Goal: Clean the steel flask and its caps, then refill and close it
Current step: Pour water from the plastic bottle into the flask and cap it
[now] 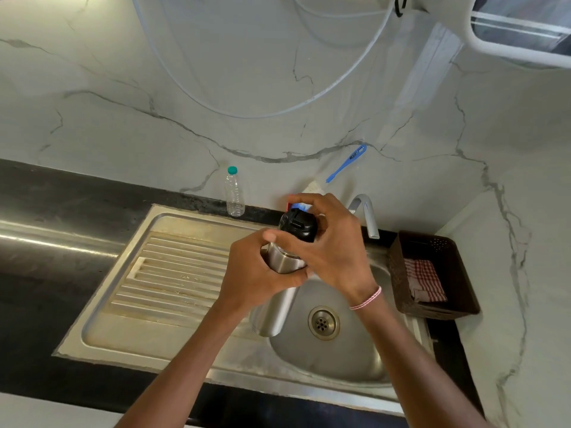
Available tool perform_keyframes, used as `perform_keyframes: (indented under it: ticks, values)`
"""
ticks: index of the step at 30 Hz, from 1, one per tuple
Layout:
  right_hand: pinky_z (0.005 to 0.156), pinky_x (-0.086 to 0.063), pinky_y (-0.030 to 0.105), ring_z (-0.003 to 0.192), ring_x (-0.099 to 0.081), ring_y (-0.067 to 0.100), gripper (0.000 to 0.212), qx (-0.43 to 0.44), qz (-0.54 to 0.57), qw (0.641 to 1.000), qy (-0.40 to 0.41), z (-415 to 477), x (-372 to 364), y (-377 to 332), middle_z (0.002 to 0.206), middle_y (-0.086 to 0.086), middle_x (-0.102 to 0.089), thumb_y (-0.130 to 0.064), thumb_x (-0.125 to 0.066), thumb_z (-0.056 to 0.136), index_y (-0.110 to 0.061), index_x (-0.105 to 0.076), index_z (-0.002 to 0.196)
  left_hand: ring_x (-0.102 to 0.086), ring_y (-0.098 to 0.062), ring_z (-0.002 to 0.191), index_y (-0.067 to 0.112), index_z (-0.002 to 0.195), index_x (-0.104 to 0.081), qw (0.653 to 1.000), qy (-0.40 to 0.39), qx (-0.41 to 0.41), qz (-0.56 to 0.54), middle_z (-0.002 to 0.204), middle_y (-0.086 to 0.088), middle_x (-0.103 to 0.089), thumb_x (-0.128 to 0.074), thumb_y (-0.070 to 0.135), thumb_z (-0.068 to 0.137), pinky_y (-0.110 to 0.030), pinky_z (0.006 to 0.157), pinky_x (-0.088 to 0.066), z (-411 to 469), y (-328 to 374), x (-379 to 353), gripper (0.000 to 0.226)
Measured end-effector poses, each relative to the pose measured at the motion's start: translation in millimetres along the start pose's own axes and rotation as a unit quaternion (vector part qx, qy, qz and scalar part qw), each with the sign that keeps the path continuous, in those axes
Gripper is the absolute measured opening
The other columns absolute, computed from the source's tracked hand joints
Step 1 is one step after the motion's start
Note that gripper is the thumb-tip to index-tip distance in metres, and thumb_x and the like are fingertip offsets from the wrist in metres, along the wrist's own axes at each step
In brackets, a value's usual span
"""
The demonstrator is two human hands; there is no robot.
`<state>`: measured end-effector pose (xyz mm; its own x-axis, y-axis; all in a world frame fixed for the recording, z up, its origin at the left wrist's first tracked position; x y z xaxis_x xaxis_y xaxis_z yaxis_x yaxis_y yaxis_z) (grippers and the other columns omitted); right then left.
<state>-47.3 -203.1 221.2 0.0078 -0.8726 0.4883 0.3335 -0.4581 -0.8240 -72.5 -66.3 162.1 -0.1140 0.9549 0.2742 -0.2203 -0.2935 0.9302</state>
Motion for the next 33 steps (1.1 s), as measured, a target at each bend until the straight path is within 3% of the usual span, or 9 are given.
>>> perform_keyframes:
  ticks: [3,6,9,13,17,19,23,28,33]
  values:
    - [0.098,-0.057,0.042,0.115,-0.068,0.019,0.077,-0.018,0.134,0.985,-0.109,-2,-13,7,0.133,-0.004,-0.063,-0.024,-0.09,0.077,-0.025,-0.053,0.145,-0.075,-0.008,0.078,0.023,0.099,-0.075,1.0,0.004,0.0,-0.005,0.085,0.013,-0.078,-0.099,0.033,0.062,-0.02,0.065,-0.058,0,-3,2,0.045]
    - [0.103,-0.053,0.05,0.115,-0.069,0.029,0.078,-0.026,0.239,0.957,-0.164,-6,-12,5,0.127,0.004,-0.069,0.001,-0.082,0.081,-0.016,-0.048,0.149,-0.077,-0.014,0.079,0.02,0.102,-0.075,1.0,-0.002,0.001,-0.018,0.087,0.009,-0.079,-0.1,0.026,0.062,-0.025,0.066,-0.06,0,-5,5,0.048]
    - [0.091,-0.06,0.05,0.098,-0.074,0.029,0.075,-0.032,0.202,0.976,-0.076,-3,-3,5,0.102,-0.001,-0.068,-0.008,-0.093,0.069,-0.022,-0.062,0.135,-0.077,-0.014,0.078,0.021,0.101,-0.075,1.0,-0.008,-0.023,-0.014,0.087,0.01,-0.078,-0.098,0.033,0.06,-0.026,0.066,-0.06,-2,1,3,0.049]
    - [0.079,-0.063,0.042,0.093,-0.072,0.026,0.079,-0.002,0.083,0.996,0.019,-6,0,0,0.106,0.005,-0.059,-0.04,-0.098,0.06,-0.036,-0.061,0.13,-0.075,-0.009,0.079,0.024,0.099,-0.074,0.999,0.005,-0.036,-0.016,0.087,0.014,-0.077,-0.096,0.037,0.059,-0.018,0.066,-0.056,-4,8,2,0.047]
    - [0.102,-0.054,0.047,0.117,-0.068,0.029,0.09,-0.018,0.241,0.96,-0.14,-8,-13,2,0.135,0.007,-0.063,-0.006,-0.084,0.08,-0.021,-0.038,0.155,-0.076,-0.012,0.077,0.018,0.103,-0.075,0.999,0.003,-0.022,-0.03,0.086,0.01,-0.078,-0.096,0.034,0.061,-0.019,0.064,-0.055,-4,3,6,0.049]
    - [0.104,-0.052,0.049,0.12,-0.066,0.033,0.086,-0.021,0.273,0.946,-0.172,-11,-13,0,0.131,0.013,-0.067,0.005,-0.077,0.083,-0.015,-0.036,0.155,-0.076,-0.016,0.078,0.018,0.103,-0.075,0.999,-0.004,-0.029,-0.036,0.086,0.007,-0.078,-0.095,0.035,0.061,-0.022,0.065,-0.057,-4,2,7,0.05]
    - [0.097,-0.056,0.053,0.102,-0.072,0.034,0.075,-0.017,0.25,0.963,-0.096,-8,-5,-1,0.1,0.013,-0.065,0.002,-0.089,0.07,-0.013,-0.056,0.136,-0.076,-0.019,0.078,0.018,0.101,-0.074,0.999,-0.008,-0.026,-0.032,0.085,0.005,-0.078,-0.094,0.036,0.06,-0.031,0.065,-0.06,-5,1,3,0.049]
    - [0.086,-0.061,0.04,0.089,-0.074,0.025,0.068,0.001,0.171,0.985,0.008,-13,0,-3,0.089,-0.005,-0.066,-0.011,-0.096,0.065,-0.019,-0.064,0.125,-0.075,-0.012,0.076,0.022,0.1,-0.075,0.999,-0.003,-0.037,-0.039,0.085,0.01,-0.077,-0.091,0.041,0.059,-0.022,0.062,-0.056,-7,10,0,0.048]
    - [0.104,-0.052,0.041,0.119,-0.063,0.028,0.055,0.037,0.223,0.958,-0.177,-8,-24,-11,0.124,0.015,-0.066,-0.012,-0.083,0.077,-0.002,-0.063,0.126,-0.076,-0.015,0.081,0.029,0.097,-0.072,0.992,-0.101,-0.055,-0.051,0.089,0.005,-0.078,-0.089,0.036,0.061,-0.023,0.069,-0.057,-5,19,-14,0.04]
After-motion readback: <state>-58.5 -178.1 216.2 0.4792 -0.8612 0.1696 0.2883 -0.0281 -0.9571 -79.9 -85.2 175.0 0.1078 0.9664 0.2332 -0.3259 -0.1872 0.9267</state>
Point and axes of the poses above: each hand's wrist, its own z-axis towards the middle knuckle, its own x-axis out of the back of the hand, y = z × x, the point moved 10 cm from there along z, towards the middle knuckle
